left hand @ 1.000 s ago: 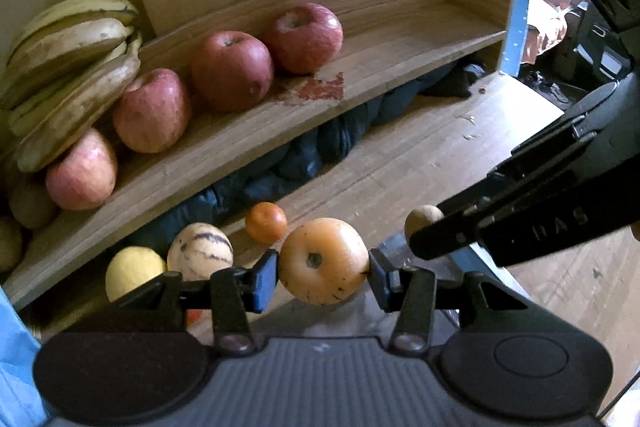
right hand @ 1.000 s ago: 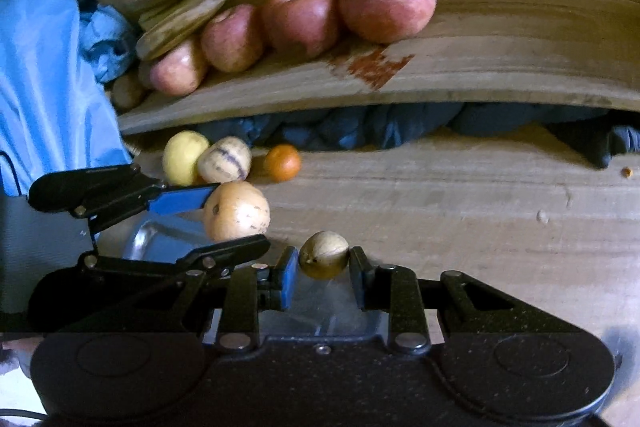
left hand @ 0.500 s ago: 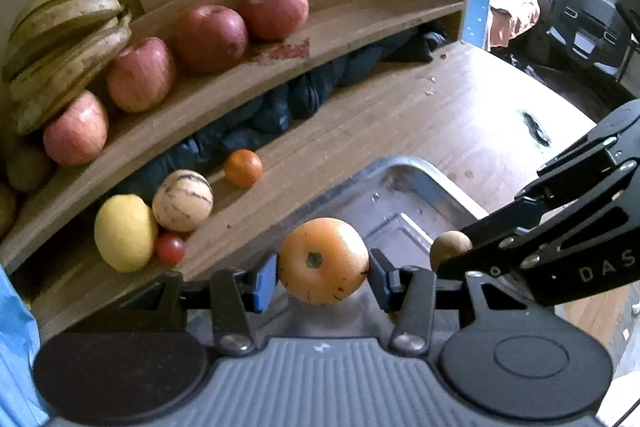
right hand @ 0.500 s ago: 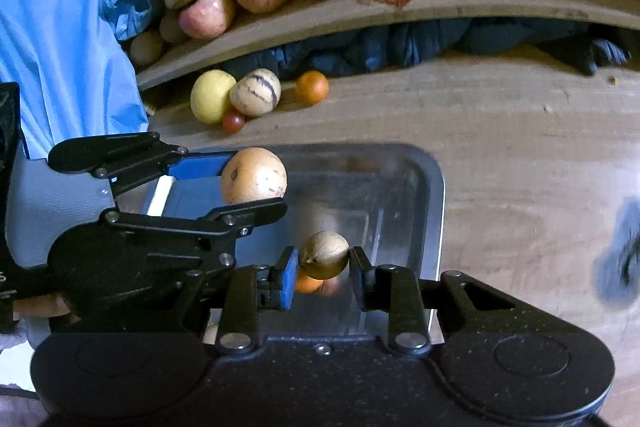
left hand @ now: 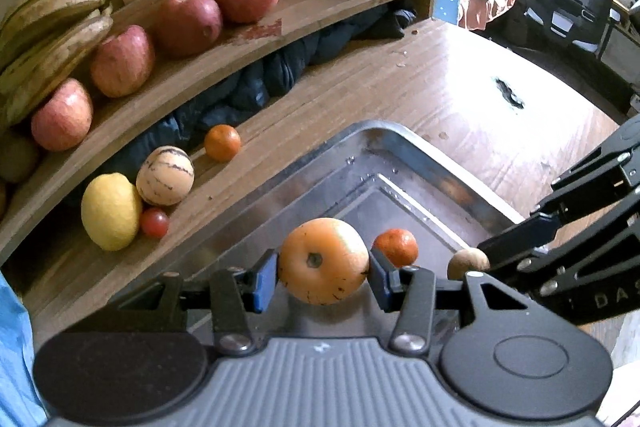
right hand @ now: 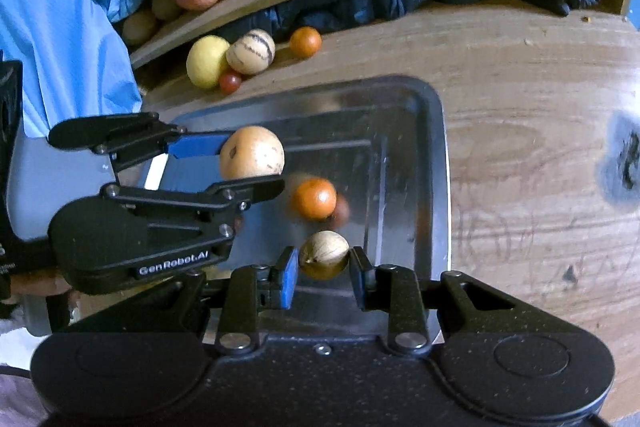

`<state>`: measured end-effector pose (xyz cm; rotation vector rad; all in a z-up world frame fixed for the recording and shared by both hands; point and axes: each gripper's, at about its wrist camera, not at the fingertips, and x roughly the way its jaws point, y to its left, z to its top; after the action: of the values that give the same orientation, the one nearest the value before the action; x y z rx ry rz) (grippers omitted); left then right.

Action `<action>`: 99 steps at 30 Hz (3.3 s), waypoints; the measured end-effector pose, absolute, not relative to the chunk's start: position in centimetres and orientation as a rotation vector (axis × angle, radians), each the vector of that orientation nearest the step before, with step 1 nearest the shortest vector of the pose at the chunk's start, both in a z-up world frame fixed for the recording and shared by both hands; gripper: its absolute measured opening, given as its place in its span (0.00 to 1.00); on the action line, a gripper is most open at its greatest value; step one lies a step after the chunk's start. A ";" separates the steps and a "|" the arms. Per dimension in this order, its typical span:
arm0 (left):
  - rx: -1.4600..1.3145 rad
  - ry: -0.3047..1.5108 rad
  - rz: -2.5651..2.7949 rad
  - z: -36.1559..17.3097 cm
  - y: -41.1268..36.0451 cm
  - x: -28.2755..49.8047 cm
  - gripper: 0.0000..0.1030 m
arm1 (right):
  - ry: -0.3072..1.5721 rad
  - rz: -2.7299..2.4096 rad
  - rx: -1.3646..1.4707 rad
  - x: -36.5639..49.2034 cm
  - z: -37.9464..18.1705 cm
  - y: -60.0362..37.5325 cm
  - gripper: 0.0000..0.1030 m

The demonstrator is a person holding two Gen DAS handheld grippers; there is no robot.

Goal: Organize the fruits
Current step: 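Carry the orange-yellow fruit in the left tool and beige fruit in the right tool over the tray, then open left tool to drop the orange-yellow fruit while right tool releases the beige fruit onto the tray, then move both open tools back toward the fruit row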

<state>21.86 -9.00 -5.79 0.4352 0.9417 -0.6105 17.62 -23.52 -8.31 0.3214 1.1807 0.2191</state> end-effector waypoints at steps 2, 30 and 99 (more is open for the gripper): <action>0.441 0.946 -0.616 -5.9 -8.8 21.6 0.51 | 1.187 0.221 0.318 17.3 -8.5 -23.1 0.29; 0.498 0.958 -0.681 -6.3 -8.4 19.9 0.51 | 1.198 0.164 0.258 16.3 -9.6 -20.6 0.33; 0.430 1.002 -0.501 -1.0 4.5 16.7 0.99 | 1.252 0.425 -0.120 17.7 -6.3 -17.5 0.99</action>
<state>16.72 4.47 -1.02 0.4299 1.0018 -0.5014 17.69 -17.52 -6.28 -0.1198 1.2522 0.4252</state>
